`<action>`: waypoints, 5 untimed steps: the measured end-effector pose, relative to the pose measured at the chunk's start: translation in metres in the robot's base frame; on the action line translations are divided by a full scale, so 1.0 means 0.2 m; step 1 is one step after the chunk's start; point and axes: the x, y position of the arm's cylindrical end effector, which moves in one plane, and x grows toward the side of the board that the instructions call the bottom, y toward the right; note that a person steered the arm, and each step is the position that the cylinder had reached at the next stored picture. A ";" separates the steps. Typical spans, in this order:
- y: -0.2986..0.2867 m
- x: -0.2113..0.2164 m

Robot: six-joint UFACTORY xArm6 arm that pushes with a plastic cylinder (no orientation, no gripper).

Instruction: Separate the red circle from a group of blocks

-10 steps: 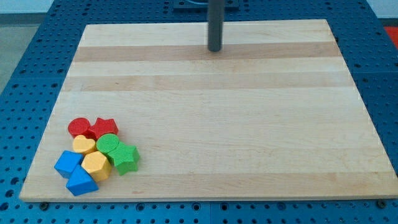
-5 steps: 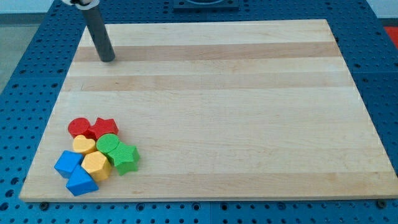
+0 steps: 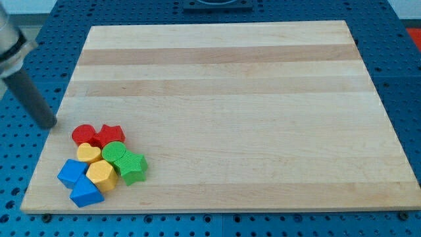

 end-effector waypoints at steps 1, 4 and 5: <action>0.00 0.21; 0.24 0.61; 0.33 0.61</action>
